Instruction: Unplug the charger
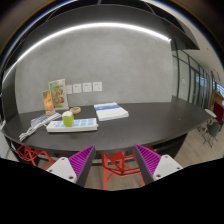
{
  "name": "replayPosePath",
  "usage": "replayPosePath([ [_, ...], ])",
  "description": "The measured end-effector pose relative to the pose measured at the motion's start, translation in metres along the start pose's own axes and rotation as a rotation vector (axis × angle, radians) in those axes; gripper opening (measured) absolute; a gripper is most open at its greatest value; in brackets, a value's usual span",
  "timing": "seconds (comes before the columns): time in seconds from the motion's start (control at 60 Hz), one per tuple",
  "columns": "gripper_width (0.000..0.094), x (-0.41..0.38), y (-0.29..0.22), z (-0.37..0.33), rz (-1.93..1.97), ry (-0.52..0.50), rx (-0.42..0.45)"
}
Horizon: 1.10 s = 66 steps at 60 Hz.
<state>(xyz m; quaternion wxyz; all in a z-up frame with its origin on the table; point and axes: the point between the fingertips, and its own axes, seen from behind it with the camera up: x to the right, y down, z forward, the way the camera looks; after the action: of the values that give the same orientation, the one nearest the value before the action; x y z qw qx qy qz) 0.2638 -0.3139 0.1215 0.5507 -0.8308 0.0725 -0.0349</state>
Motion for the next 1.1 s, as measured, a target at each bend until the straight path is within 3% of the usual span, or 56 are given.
replayPosePath([
  [0.05, 0.0801, 0.036, 0.0, 0.026, 0.005, -0.04, -0.02],
  [0.133, 0.0803, 0.021, -0.004, 0.039, 0.001, -0.126, -0.013],
  [0.267, 0.0796, -0.038, -0.012, 0.064, -0.015, -0.242, 0.045],
  [0.483, 0.0786, -0.152, -0.02, 0.129, -0.026, -0.368, 0.044],
  [0.767, 0.0746, -0.215, -0.041, 0.269, -0.037, -0.22, 0.079],
  [0.833, 0.0674, -0.218, -0.046, 0.293, -0.039, -0.19, 0.074],
  [0.9, 0.0498, -0.222, -0.045, 0.308, -0.044, -0.177, 0.071],
  [1.1, 0.0396, -0.223, -0.045, 0.308, -0.062, -0.204, 0.065],
])
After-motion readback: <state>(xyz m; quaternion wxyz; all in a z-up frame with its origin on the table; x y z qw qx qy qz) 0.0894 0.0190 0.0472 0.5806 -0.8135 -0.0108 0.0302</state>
